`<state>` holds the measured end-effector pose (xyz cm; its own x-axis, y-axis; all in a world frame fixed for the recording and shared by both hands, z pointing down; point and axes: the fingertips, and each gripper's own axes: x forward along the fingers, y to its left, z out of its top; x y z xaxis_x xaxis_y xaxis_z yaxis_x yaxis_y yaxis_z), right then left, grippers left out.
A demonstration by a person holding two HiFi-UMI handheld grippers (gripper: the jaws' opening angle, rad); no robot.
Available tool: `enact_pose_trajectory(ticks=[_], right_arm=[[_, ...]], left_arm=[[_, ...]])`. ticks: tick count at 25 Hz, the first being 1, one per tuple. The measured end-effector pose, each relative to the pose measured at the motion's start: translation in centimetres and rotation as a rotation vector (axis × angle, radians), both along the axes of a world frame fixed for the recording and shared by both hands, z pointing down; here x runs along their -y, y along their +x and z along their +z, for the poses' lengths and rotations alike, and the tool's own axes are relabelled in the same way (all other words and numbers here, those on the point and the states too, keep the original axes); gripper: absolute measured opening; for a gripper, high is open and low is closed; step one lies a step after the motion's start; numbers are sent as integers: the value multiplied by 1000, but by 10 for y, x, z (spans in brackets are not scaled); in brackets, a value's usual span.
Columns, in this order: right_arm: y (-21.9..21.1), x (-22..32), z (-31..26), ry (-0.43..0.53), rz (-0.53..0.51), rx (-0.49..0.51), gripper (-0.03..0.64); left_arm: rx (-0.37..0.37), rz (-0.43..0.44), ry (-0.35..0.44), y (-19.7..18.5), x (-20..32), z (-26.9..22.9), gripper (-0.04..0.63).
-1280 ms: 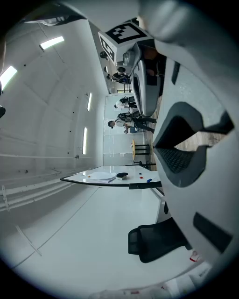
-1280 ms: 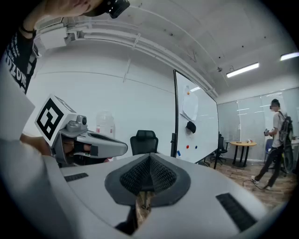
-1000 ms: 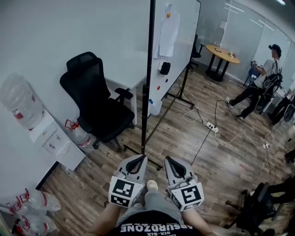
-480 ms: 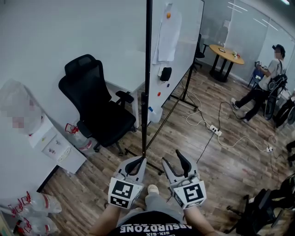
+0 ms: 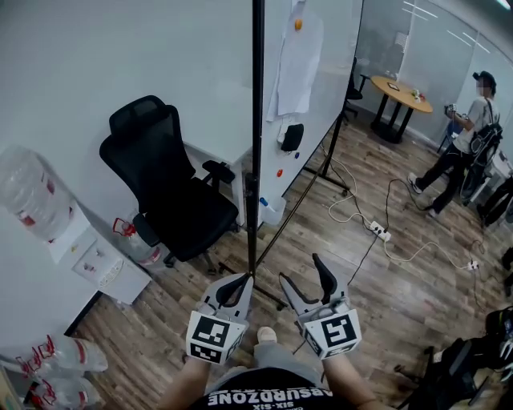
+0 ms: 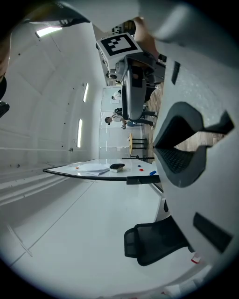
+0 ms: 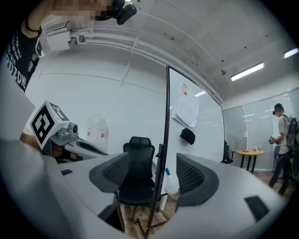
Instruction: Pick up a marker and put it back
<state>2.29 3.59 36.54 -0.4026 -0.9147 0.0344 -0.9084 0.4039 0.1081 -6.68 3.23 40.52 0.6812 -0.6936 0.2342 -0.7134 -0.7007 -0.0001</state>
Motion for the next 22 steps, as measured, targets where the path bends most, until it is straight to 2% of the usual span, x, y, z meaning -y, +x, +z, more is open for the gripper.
enact_pose_trajectory(ticks=[13,22], right_arm=[[10,73,16,-38,-40,5,295],[4,111,29,-70,-104,7,295]], left_arm=[[13,-32,-28,1,52,14,8],[20,-58,-32,-2,74,19,8]])
